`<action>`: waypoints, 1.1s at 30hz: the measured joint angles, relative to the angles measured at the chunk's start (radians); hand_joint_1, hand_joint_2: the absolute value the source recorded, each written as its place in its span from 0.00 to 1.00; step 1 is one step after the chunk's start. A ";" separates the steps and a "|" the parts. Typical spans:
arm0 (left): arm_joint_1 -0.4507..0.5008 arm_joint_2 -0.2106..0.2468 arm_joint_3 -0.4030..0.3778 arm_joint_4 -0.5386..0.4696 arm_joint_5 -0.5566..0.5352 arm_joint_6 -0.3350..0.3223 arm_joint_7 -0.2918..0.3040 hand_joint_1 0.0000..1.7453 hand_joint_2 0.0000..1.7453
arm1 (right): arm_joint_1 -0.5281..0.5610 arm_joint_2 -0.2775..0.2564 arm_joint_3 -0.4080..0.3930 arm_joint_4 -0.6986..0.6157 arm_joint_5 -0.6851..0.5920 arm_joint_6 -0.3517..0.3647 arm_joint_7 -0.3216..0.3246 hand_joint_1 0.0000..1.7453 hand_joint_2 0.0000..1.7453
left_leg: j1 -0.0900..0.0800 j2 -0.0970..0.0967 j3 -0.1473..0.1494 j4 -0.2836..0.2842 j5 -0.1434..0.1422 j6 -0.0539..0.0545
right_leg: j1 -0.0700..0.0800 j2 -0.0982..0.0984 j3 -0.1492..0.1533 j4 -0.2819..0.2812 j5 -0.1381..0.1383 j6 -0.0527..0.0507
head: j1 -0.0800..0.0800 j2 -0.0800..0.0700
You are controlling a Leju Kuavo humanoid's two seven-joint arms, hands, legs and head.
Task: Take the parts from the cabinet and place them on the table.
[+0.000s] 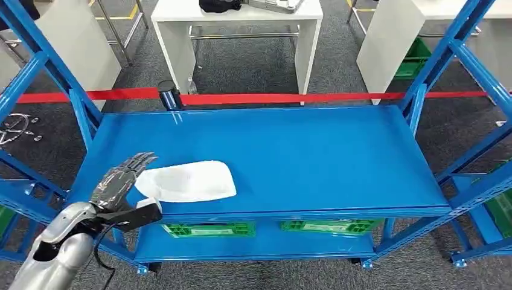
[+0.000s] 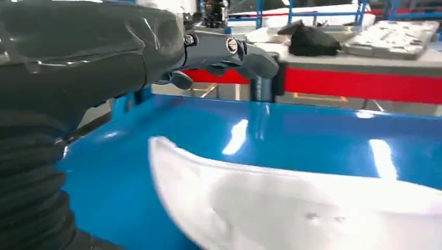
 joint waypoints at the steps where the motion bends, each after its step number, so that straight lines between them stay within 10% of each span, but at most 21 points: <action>1: -0.009 -0.001 -0.007 0.009 0.000 0.000 0.000 0.00 1.00 | 0.001 0.000 0.000 0.000 0.000 0.000 0.000 0.00 0.00 | 0.002 0.000 0.000 0.000 0.000 -0.002 | 0.001 0.000 0.000 -0.001 0.000 -0.003 | 0.000 0.000; 3: -0.034 -0.004 -0.024 0.030 0.000 0.002 -0.001 0.00 1.00 | 0.000 -0.002 0.000 0.002 -0.003 0.004 0.000 0.00 0.00 | 0.006 0.001 -0.014 0.023 -0.021 -0.016 | -0.012 0.000 0.005 -0.004 0.002 -0.011 | 0.000 0.000; 6: -0.063 -0.009 -0.047 0.068 0.003 0.003 -0.002 0.00 1.00 | -0.004 -0.003 0.000 0.003 -0.006 0.009 0.000 0.00 0.00 | 0.017 0.003 -0.124 0.258 -0.131 -0.034 | -0.012 0.000 0.005 -0.004 0.001 -0.019 | -0.003 0.000; 8: -0.070 -0.015 -0.061 0.092 0.003 0.007 -0.004 0.00 1.00 | -0.003 -0.004 0.000 0.006 -0.006 0.010 0.001 0.00 0.00 | 0.024 0.003 -0.168 0.334 -0.138 -0.037 | -0.012 0.001 0.005 -0.004 0.001 -0.019 | -0.003 0.000; 12: -0.099 -0.027 -0.077 0.128 0.003 0.016 -0.007 0.00 1.00 | -0.005 -0.003 0.000 0.016 -0.006 0.014 0.001 0.00 0.00 | 0.025 0.004 -0.029 0.036 0.018 -0.025 | -0.012 0.004 0.013 -0.005 -0.002 -0.015 | -0.003 0.000; 18: -0.114 -0.045 -0.092 0.159 0.004 0.018 -0.007 0.00 1.00 | -0.009 -0.004 0.000 0.028 -0.005 0.015 0.001 0.00 0.00 | 0.019 0.005 -0.006 -0.010 0.014 0.007 | -0.010 0.003 -0.003 0.008 -0.009 0.015 | -0.001 0.000; 21: -0.120 -0.053 -0.097 0.170 0.004 0.017 -0.008 0.00 1.00 | -0.010 -0.006 0.001 0.032 -0.005 0.014 0.001 0.00 0.00 | 0.013 0.004 -0.007 -0.011 0.017 0.018 | -0.009 0.003 -0.103 0.217 -0.101 -0.004 | 0.002 0.000; 23: -0.121 -0.058 -0.104 0.185 0.008 0.018 -0.008 0.00 1.00 | -0.010 -0.008 0.003 0.037 -0.005 0.010 0.001 0.00 0.00 | 0.007 0.004 -0.007 -0.010 0.016 0.020 | -0.010 0.003 -0.159 0.325 -0.127 0.002 | 0.002 0.000; 27: -0.129 -0.065 -0.114 0.205 0.024 0.018 -0.008 0.00 1.00 | -0.018 -0.009 0.014 0.038 -0.005 0.010 0.001 0.00 0.00 | 0.005 0.000 -0.007 -0.002 0.010 0.015 | -0.010 0.002 -0.024 0.041 -0.012 0.029 | 0.002 0.000; 33: -0.137 -0.071 -0.126 0.223 0.025 0.019 -0.006 0.00 1.00 | -0.027 -0.008 0.022 0.044 -0.006 0.011 0.000 0.00 0.00 | 0.004 0.000 -0.021 0.016 -0.009 -0.011 | -0.012 0.002 0.001 -0.003 0.003 -0.010 | 0.002 0.000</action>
